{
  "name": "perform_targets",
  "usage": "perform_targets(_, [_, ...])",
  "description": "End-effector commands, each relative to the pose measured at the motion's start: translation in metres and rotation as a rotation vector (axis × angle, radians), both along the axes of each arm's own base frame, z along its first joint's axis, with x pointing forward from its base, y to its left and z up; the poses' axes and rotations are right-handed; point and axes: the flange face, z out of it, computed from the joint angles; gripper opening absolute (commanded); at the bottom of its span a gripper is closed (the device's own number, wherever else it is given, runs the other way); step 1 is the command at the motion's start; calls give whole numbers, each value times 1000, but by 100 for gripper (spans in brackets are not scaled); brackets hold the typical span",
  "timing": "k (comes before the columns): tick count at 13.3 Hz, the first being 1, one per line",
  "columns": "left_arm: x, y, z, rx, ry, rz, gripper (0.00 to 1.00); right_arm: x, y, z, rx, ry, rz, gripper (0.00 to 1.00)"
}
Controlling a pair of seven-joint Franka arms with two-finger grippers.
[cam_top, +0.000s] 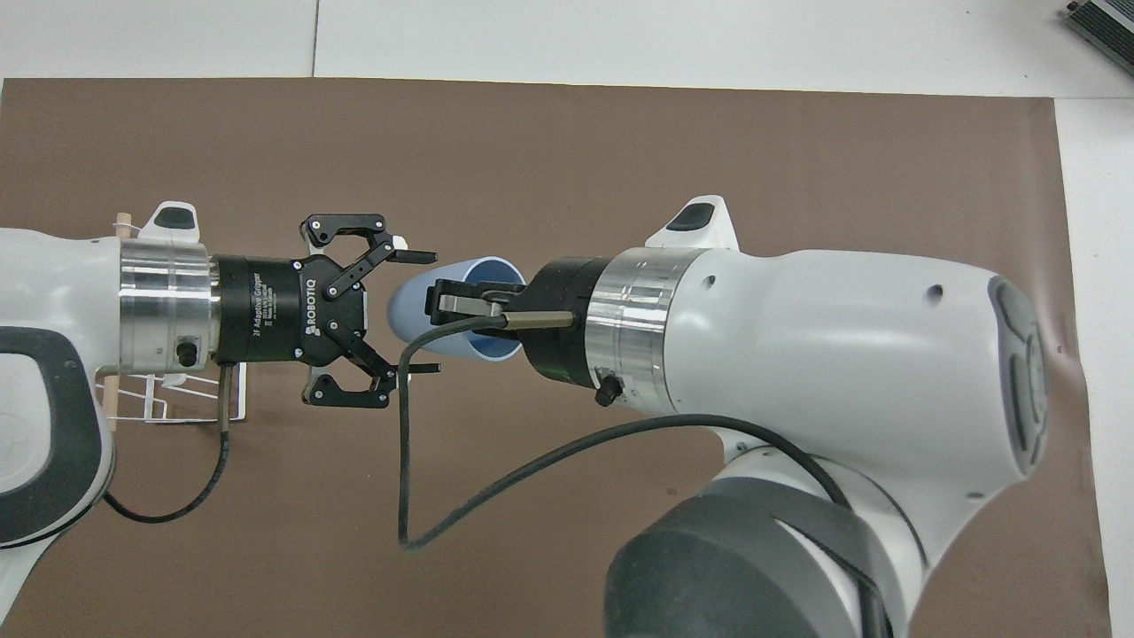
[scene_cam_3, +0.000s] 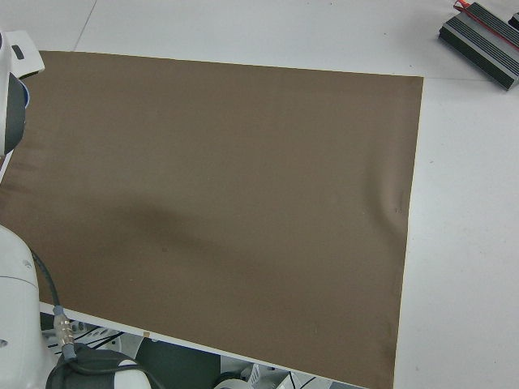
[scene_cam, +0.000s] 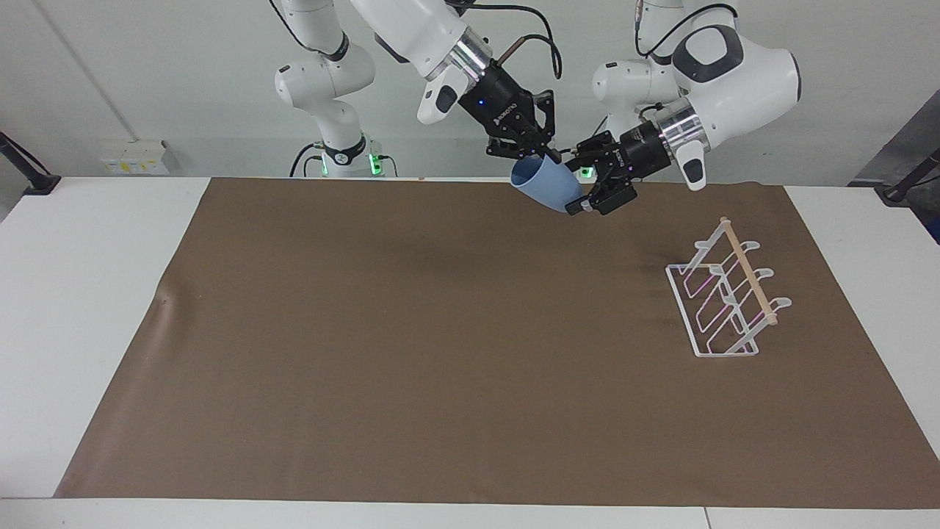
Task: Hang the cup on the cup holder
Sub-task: 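Close the left gripper on the cup bottom held by the right gripper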
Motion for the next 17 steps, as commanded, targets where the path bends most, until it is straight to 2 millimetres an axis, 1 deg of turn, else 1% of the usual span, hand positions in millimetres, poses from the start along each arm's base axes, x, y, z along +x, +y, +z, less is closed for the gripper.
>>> perform_targets(1, [-11, 1, -3, -1, 5, 37, 100, -7, -3, 2, 26, 12, -21, 0])
perform_targets(5, [-11, 8, -6, 6, 7, 38, 100, -7, -3, 1, 25, 13, -21, 0])
perform_targets(11, [-9, 11, -3, 4, 0, 38, 100, -7, -3, 2, 24, 12, -20, 0])
perform_targets(12, [-9, 11, -2, 4, 1, 41, 88, -7, -3, 2, 26, 13, -20, 0])
perform_targets(13, [-9, 10, -2, 5, -2, 38, 36, -7, -3, 2, 26, 13, -20, 0])
perform_targets(14, [-10, 8, -1, 11, -10, 26, 0, -7, -3, 2, 24, 12, -20, 0])
perform_targets(15, [-11, 6, -1, 13, -27, 11, 0, -7, -3, 2, 26, 14, -21, 0])
perform_targets(17, [-11, 10, -2, 11, -18, -1, 0, -7, -3, 2, 25, 13, -21, 0])
